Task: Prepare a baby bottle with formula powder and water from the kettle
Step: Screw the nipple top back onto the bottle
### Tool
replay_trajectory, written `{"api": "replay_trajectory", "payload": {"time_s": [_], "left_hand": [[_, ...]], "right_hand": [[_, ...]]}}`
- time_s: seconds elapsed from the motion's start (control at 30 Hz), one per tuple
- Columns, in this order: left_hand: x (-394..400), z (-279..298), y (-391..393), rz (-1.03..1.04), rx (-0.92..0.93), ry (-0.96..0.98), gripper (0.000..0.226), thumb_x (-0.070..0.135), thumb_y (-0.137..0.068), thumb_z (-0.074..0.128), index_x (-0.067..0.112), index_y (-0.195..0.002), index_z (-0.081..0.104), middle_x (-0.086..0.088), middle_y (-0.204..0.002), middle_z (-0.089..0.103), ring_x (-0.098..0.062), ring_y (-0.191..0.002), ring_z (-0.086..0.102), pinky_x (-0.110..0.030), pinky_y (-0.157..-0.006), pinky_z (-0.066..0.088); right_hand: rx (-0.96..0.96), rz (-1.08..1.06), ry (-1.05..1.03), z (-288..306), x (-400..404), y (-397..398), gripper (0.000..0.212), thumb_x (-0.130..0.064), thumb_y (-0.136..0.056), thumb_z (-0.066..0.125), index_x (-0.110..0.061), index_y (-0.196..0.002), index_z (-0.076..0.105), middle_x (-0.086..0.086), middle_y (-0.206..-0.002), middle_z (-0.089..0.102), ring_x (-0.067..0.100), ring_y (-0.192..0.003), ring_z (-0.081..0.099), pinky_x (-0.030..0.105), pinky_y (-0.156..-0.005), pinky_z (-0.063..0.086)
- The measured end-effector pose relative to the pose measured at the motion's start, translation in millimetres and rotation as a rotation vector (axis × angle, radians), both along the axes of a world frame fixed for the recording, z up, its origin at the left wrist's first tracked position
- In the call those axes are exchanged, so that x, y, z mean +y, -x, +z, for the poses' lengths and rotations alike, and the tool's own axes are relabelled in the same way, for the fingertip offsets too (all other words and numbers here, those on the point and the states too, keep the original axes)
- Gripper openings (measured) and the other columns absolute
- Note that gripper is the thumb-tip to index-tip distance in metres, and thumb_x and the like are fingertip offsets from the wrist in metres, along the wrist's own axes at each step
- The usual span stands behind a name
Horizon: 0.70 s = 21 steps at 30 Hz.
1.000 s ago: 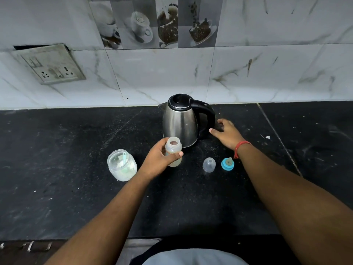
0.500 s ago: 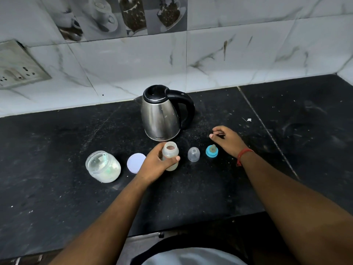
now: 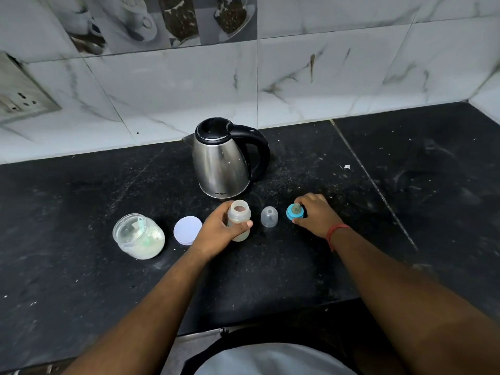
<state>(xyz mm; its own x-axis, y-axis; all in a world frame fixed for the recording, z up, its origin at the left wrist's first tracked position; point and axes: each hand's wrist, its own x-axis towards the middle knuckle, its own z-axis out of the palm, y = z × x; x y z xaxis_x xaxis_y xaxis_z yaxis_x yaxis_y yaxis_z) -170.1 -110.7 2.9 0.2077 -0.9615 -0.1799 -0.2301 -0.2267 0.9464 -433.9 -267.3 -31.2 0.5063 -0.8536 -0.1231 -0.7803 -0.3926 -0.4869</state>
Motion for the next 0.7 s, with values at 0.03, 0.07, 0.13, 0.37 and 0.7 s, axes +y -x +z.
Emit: {"api": "replay_trajectory", "payload": {"time_s": [0.03,0.07,0.13,0.37,0.7], "left_hand": [[0.0,0.3,-0.7,0.001,0.005,0.008,0.059,0.056,-0.066,0.086,0.04,-0.12,0.066,0.017,-0.115,0.075,-0.002,-0.109,0.069,-0.032,-0.101,0.053],[0.0,0.7,-1.3,0.001,0.007,0.015,0.059,0.055,-0.067,0.086,0.039,-0.119,0.067,0.016,-0.115,0.075,-0.004,-0.109,0.07,-0.033,-0.102,0.053],[0.4,1.6,-2.8,0.004,0.003,0.022,0.058,0.055,-0.067,0.086,0.039,-0.119,0.067,0.016,-0.115,0.075,-0.003,-0.109,0.07,-0.032,-0.102,0.052],[7.4,3.5,-9.2,0.044,-0.004,0.045,0.059,0.054,-0.068,0.085,0.042,-0.122,0.065,0.021,-0.116,0.073,0.002,-0.11,0.067,-0.021,-0.096,0.049],[27.4,5.0,-23.7,0.11,-0.035,0.055,0.045,0.035,-0.08,0.087,0.042,-0.117,0.063,0.024,-0.109,0.071,0.005,-0.103,0.066,-0.007,-0.082,0.048]], "right_hand": [[-0.005,-0.004,0.004,0.4,0.5,-0.7,0.051,-0.026,-0.081,0.082,-0.017,-0.126,0.06,0.001,-0.125,0.056,0.023,-0.125,0.042,0.032,-0.105,0.037],[-0.017,-0.011,0.01,1.3,0.9,-1.8,0.05,-0.026,-0.081,0.082,-0.017,-0.125,0.06,0.001,-0.123,0.056,0.023,-0.124,0.043,0.032,-0.105,0.038],[-0.083,-0.048,0.028,6.0,1.5,-5.3,0.049,-0.024,-0.079,0.083,-0.018,-0.123,0.061,0.0,-0.122,0.057,0.022,-0.121,0.044,0.031,-0.104,0.039],[-0.447,-0.031,-0.027,59.3,11.9,-43.5,0.043,-0.015,-0.079,0.083,-0.025,-0.116,0.063,-0.008,-0.119,0.06,0.008,-0.108,0.06,0.026,-0.098,0.05],[-0.513,0.359,-0.139,118.1,55.2,-114.2,0.044,-0.009,-0.081,0.082,-0.013,-0.121,0.066,-0.005,-0.118,0.061,0.007,-0.108,0.063,0.014,-0.095,0.049]]}}
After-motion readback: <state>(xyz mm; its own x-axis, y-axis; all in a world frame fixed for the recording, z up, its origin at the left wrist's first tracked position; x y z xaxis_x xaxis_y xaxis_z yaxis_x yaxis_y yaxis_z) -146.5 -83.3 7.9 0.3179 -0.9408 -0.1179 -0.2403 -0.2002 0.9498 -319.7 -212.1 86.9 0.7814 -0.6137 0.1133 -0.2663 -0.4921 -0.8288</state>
